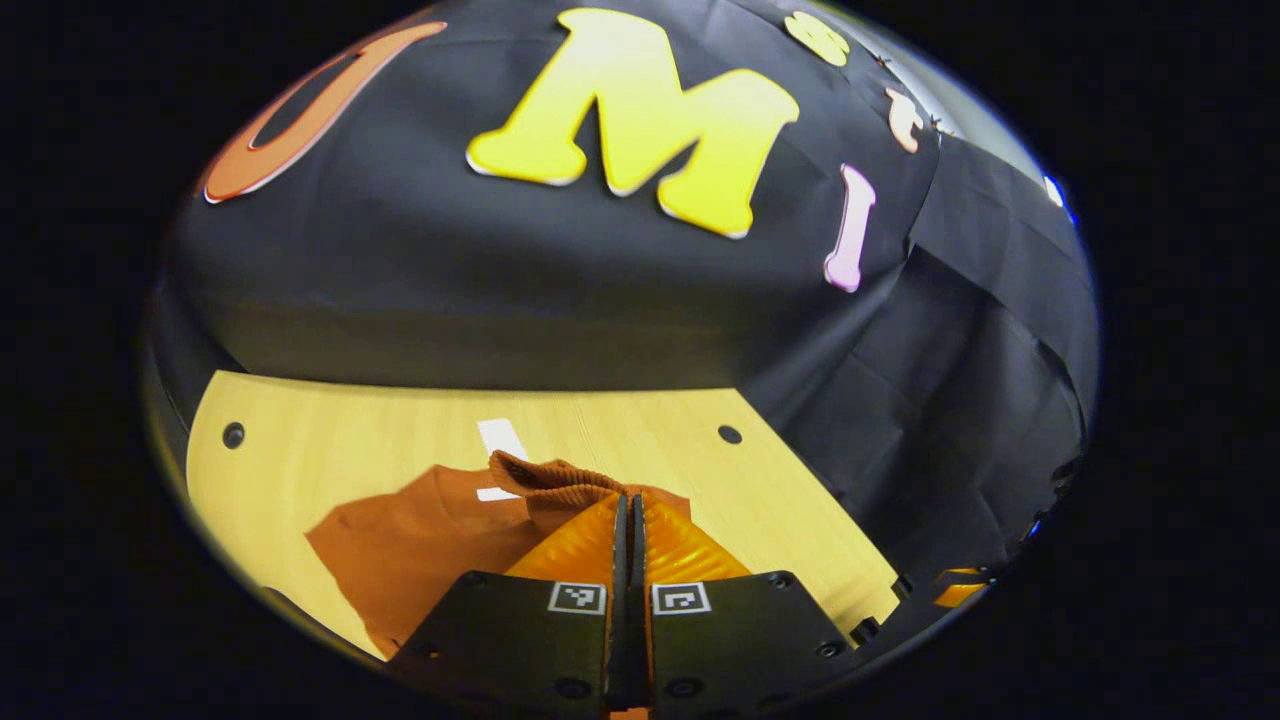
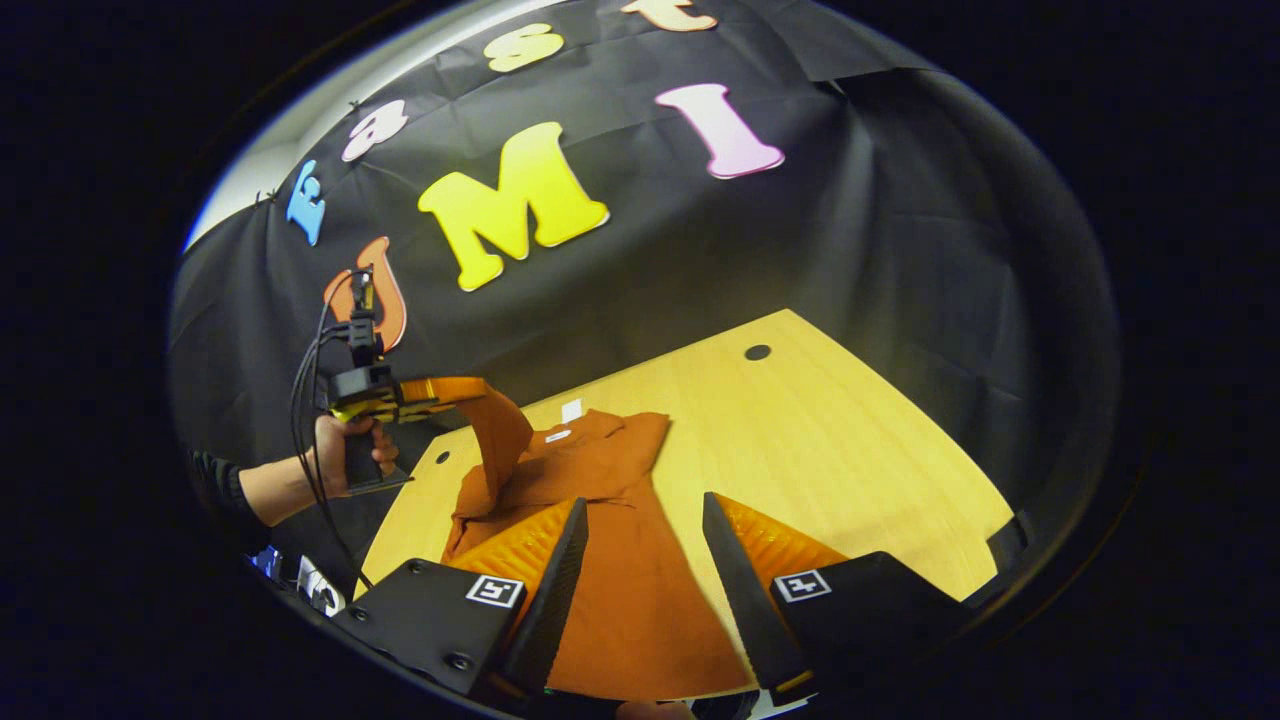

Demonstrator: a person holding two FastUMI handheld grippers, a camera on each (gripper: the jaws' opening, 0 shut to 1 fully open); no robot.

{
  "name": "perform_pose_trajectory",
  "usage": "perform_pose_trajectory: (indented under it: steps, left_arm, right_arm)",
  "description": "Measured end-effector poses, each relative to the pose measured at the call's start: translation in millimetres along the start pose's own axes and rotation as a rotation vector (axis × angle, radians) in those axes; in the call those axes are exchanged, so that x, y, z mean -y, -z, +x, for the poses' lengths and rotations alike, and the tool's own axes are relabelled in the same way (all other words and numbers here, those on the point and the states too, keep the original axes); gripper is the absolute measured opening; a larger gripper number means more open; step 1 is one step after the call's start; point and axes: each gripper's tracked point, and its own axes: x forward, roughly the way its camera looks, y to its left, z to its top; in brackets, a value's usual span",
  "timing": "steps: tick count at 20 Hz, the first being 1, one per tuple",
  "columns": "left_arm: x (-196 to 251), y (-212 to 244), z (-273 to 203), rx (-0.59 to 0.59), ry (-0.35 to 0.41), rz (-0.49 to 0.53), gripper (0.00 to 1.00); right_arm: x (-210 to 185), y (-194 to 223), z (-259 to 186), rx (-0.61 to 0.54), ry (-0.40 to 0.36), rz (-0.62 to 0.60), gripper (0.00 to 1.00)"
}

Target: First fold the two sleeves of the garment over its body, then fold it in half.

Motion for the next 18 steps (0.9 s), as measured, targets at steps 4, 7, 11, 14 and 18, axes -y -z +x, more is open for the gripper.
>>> perform_pose_trajectory:
  steps: [4,7,11,14,18]
  left_arm:
    - [5,60,64,-0.128,-0.056,0.045,0.03]
    - [1,99,90,-0.210,-0.113,0.069,0.03]
    - [10,132,107,-0.235,-0.185,0.158,0.06]
    - [25,117,91,-0.200,-0.144,0.160,0.43]
    - [27,93,61,-0.075,-0.211,0.126,0.75]
  right_arm:
    - [55,-1,-13,-0.013,0.082,0.023,0.76]
    - [82,2,-18,-0.028,0.129,0.044,0.76]
    - [93,2,-16,-0.036,0.144,0.040,0.76]
    - [88,-1,-5,-0.048,0.119,0.010,0.76]
    - [64,-10,15,-0.043,0.060,-0.091,0.76]
